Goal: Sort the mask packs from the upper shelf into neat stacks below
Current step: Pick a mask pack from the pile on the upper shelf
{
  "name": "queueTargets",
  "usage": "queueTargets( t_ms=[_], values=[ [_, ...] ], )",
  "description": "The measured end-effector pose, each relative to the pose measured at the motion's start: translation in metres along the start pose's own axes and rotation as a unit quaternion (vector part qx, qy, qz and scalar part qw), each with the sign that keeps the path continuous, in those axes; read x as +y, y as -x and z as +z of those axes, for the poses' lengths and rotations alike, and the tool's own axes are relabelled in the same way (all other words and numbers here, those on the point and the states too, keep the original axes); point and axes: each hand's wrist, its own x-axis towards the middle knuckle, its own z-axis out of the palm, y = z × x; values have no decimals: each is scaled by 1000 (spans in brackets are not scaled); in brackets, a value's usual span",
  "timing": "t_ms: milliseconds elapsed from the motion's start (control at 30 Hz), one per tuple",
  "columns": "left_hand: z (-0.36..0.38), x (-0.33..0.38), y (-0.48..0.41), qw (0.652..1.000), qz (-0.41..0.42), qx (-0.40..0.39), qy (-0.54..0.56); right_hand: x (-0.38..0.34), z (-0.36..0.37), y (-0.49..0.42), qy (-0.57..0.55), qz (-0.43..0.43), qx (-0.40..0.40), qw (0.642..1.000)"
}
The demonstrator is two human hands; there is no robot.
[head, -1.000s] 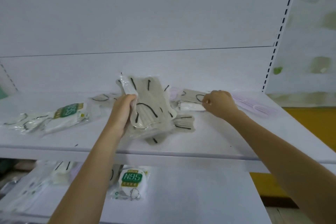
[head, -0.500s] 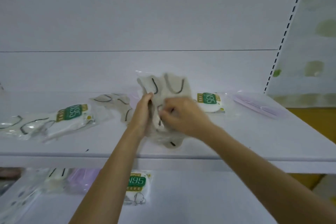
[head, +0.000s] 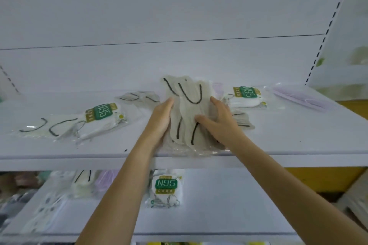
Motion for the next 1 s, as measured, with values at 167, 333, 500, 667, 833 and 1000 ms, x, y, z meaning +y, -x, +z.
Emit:
queueTargets(
  t_ms=[167,333,500,667,833,1000],
  values=[
    [-1,-7,-1,997,50,18,-55,1,12,3,-40,7,25,999],
    [-2,-4,5,993,86,-53,-62,7,16,4,-34,2,20,999],
    [-10,-8,5,988,101,-15,-116,9,-10,-5,-21,-7,-3,1000],
    [-30,-3,9,989,48,116,-83,41,-56,-22,264,-24,-96,959],
    [-49,3,13,982,27,181,-41,34,-20,-33,350,-56,-170,920],
    [-56,7,24,980,32,189,-51,2,23,-50,309,-149,-244,907]
  ],
)
